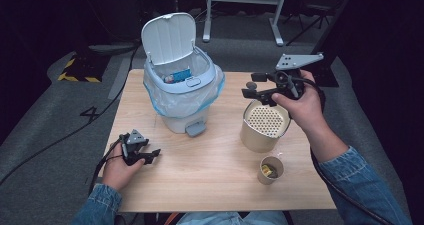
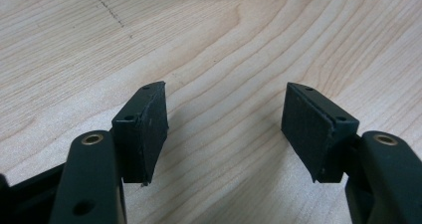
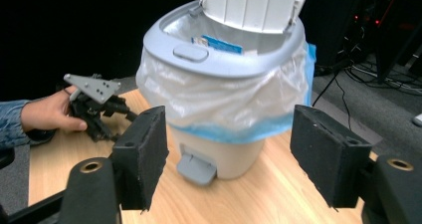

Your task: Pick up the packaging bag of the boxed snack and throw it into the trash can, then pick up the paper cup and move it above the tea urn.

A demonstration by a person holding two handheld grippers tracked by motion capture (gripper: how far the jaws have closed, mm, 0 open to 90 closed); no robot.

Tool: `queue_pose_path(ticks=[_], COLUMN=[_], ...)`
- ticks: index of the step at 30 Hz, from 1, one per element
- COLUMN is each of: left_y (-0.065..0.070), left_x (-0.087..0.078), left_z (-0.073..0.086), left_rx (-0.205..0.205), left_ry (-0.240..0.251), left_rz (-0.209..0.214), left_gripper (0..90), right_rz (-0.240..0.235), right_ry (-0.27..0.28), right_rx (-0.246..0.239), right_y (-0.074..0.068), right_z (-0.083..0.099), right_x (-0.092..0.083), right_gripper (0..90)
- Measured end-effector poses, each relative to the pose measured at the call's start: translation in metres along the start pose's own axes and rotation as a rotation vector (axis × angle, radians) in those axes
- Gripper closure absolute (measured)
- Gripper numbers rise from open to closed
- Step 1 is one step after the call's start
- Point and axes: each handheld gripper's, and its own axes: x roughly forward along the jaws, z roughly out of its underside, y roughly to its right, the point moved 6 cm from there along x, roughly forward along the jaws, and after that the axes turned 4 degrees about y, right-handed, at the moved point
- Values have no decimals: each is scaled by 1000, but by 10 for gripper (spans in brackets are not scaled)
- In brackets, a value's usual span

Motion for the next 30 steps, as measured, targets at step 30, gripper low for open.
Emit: queue_pose_path(ticks=[30], left_y=[0], left_x=[-1], left_z=[1], left_rx=[36], left_ry=[-7], left_rz=[-20], left_gripper=[352], right_rz=[58], right_ry=[-75], right_rx=[58], right_y=[1], right_z=[109], right_x=[-97], right_gripper=[171])
